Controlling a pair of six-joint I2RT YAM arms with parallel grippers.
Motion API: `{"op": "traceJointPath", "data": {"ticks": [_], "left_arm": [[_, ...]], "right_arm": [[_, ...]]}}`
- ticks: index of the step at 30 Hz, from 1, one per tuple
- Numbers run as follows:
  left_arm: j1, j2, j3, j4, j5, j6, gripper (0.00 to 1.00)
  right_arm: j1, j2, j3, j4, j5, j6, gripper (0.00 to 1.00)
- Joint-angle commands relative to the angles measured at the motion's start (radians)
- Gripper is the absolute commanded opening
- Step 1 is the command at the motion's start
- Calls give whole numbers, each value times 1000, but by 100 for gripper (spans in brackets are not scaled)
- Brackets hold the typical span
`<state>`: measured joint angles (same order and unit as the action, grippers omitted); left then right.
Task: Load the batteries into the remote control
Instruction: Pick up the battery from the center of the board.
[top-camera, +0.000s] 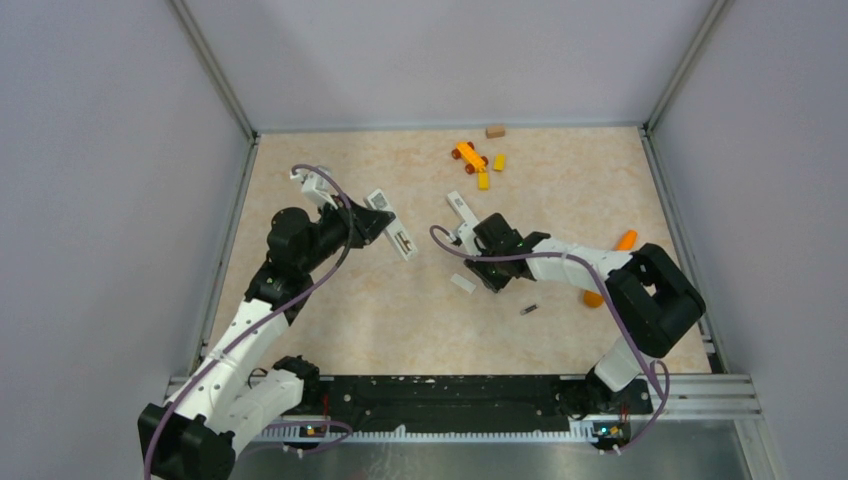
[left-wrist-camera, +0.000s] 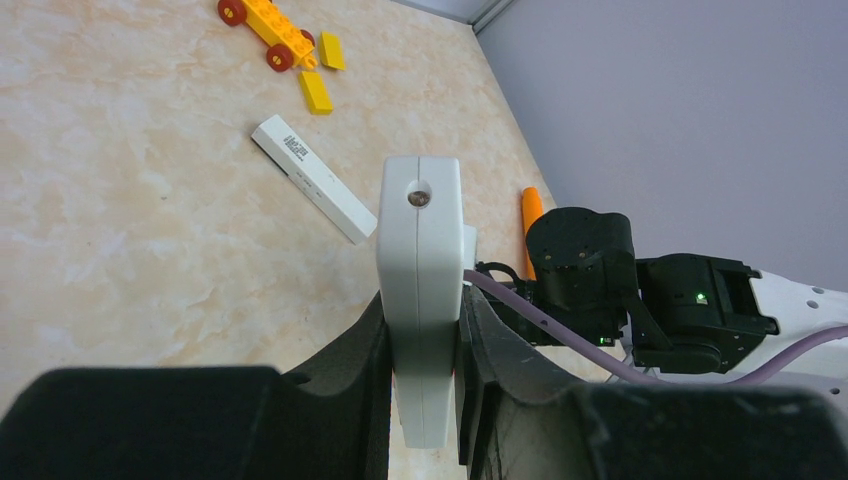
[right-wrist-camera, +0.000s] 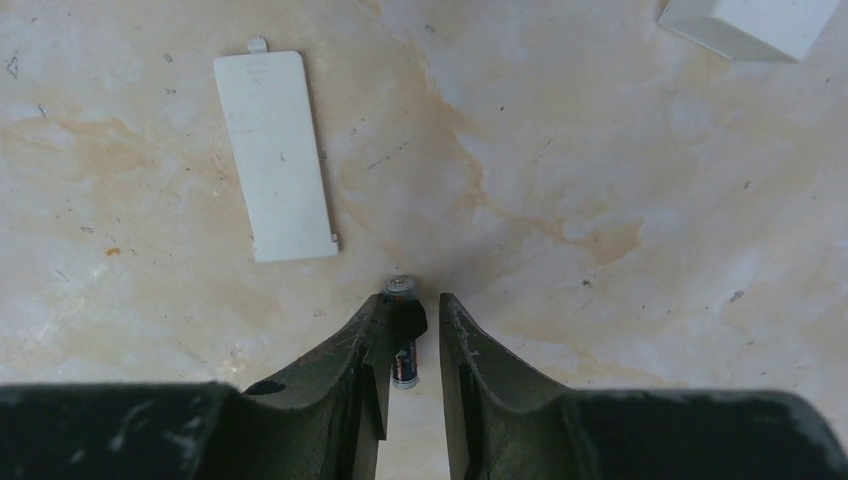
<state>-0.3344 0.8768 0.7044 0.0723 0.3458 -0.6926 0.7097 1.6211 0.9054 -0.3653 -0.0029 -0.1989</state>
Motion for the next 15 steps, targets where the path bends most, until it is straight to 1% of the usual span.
{"op": "traceJointPath", "data": {"ticks": [1,2,6,10,14,15], "left_arm": [[8,-21,6,23,-15,16,0],[8,-23,5,22,-16,16,0],[9,-27,2,17,-18,13,0],[9,-19,2,26,-3,2,0],[9,3,0,58,36,-29,0],[9,15,-1,68,50,-39,0]], "right_arm": [[27,35,10,1,45,18,23],[29,40,11,4,57,24,20],[30,39,24,7,135,63,1],[30,-40,33,28,195,120,0],[30,-148,64,36,185,187,0],[30,-167,77,28,183,234,0]]}}
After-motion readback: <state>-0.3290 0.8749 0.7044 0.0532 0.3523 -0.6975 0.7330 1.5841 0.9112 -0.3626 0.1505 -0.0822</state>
